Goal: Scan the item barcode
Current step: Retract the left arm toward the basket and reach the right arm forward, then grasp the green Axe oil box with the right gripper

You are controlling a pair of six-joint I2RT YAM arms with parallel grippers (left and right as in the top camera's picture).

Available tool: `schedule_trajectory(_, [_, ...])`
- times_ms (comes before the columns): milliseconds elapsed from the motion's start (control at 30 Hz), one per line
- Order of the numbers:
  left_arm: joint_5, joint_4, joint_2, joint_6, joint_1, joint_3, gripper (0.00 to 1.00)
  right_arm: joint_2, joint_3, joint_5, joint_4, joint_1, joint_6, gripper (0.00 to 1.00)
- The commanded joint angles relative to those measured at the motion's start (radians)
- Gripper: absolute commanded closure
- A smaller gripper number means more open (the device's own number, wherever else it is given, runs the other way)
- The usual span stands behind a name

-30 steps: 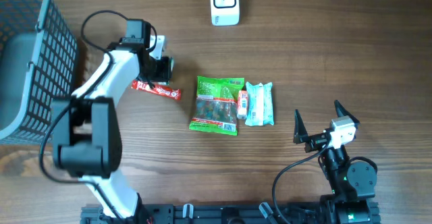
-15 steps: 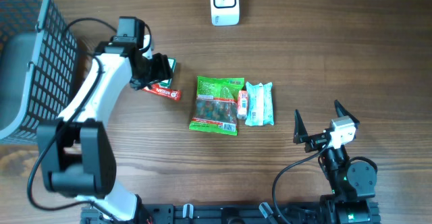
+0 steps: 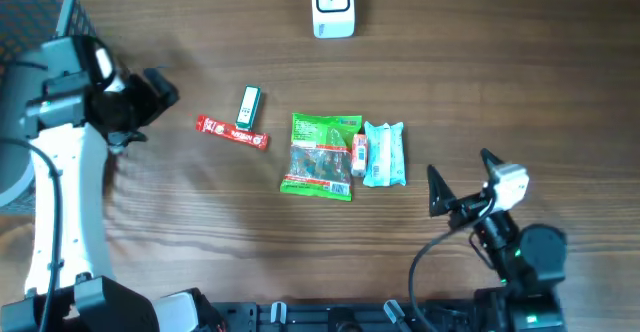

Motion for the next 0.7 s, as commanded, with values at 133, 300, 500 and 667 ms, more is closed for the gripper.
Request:
schedule_trajectory(133, [-0.084,0.040,-0.010,-0.001,0.068,-0.003,0.00,0.864,0.989,-0.290,-0.528,0.040,0.056,0.00])
schedule_trajectory(300, [-0.084,0.041,-0.010,-0.002,0.068,-0.003,0.00,1.192,1.127,-0.565,-0.338,0.111,0.384,0.12])
schedule_trajectory(500, [-0.084,0.041,-0.010,-0.002,0.068,-0.003,0.00,1.423,1.190,0.163,-0.346,0.628,0.441,0.24])
schedule_trajectory(667, [-0.084,0.041,-0.010,-0.002,0.068,-0.003,0.00,1.809,1.803,0.252,-0.821,0.719,0.393,0.24])
